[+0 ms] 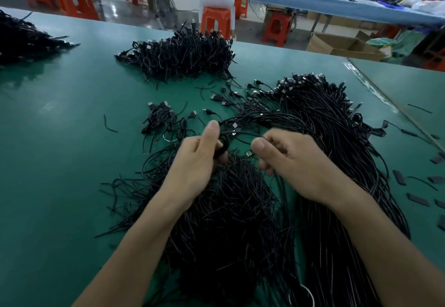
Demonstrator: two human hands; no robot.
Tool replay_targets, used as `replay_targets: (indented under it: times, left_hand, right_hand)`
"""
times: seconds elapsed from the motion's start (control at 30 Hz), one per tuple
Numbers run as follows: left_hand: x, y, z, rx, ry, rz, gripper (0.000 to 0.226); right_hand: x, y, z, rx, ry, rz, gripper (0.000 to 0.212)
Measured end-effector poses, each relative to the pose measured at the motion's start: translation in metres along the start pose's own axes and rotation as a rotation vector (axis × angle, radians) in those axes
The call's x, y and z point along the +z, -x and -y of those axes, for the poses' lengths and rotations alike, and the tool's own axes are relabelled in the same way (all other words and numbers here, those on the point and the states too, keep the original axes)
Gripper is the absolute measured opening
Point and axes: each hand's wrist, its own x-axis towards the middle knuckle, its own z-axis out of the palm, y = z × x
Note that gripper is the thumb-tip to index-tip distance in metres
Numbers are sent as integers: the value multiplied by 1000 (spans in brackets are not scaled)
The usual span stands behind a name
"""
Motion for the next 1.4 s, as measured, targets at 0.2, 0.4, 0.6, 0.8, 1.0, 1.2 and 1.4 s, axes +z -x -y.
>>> replay_targets:
  times: [0.2,0.4,0.6,0.8,1.0,1.2,1.4]
  left_hand:
    - [-10,-6,1,82,121,-130,58]
    - [-6,-5,3,106,81,-69,64]
    - [2,-2,2,152,38,-72,61]
    - [1,-1,-3,114,84,-51,58]
    - [2,4,-8,208,88,21,54]
    - [11,15,-15,290,73,225,55]
    - [11,13,-16,219,262,209,23]
  right_hand:
    - [18,9,-24,228,309,200,34]
    - [25,13,-22,292,319,316,34]
    - [18,15,-14,263,300,315,18]
    - [-12,27,1,246,339,247,21]
    - [-32,26,14,101,-16,52,14]
    - [5,10,20,1,-159,-324,14]
    - [20,14,37,-157,-149,-248,22]
